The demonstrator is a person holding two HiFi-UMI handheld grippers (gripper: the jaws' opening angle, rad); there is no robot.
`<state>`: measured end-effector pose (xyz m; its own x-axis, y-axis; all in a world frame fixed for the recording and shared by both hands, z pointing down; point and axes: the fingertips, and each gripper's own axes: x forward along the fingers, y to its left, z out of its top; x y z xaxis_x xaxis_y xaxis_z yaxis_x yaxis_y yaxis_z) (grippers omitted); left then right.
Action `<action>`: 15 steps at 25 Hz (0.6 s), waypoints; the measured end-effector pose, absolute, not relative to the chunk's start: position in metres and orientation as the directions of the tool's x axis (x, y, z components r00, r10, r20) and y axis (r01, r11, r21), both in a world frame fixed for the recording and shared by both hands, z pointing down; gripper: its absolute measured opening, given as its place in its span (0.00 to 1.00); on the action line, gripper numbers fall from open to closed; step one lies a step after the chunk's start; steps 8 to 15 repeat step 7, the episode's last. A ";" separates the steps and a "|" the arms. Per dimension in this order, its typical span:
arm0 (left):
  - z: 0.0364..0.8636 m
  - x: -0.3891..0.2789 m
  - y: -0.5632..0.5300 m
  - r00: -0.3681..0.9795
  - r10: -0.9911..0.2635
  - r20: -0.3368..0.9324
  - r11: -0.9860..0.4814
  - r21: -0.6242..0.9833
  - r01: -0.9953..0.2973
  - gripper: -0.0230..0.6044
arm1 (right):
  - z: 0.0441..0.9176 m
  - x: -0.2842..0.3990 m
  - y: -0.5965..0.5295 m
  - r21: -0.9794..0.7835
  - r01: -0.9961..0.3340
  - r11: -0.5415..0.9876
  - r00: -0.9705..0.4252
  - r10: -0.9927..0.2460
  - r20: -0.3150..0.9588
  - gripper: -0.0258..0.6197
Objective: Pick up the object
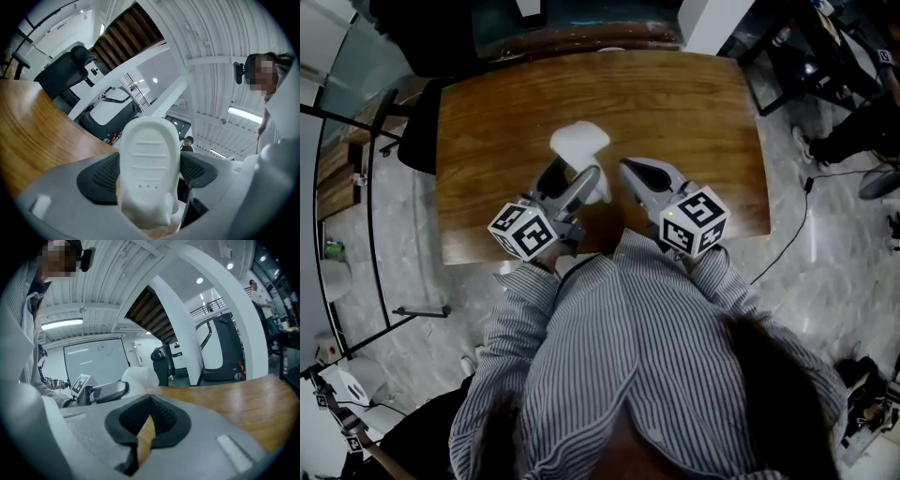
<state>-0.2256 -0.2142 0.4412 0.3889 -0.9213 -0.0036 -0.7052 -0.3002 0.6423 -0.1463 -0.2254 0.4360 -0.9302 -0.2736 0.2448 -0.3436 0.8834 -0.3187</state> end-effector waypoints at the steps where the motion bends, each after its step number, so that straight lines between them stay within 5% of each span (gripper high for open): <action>1: 0.441 -0.226 -0.215 0.391 -0.921 -0.002 -0.301 0.643 -0.705 0.69 | 0.437 -0.147 -0.226 -0.320 -0.346 0.882 -0.929 -0.275 0.247 0.04; 15: 0.444 -0.230 -0.219 0.388 -0.921 0.021 -0.283 0.649 -0.706 0.69 | 0.438 -0.149 -0.232 -0.314 -0.360 0.879 -0.923 -0.287 0.256 0.04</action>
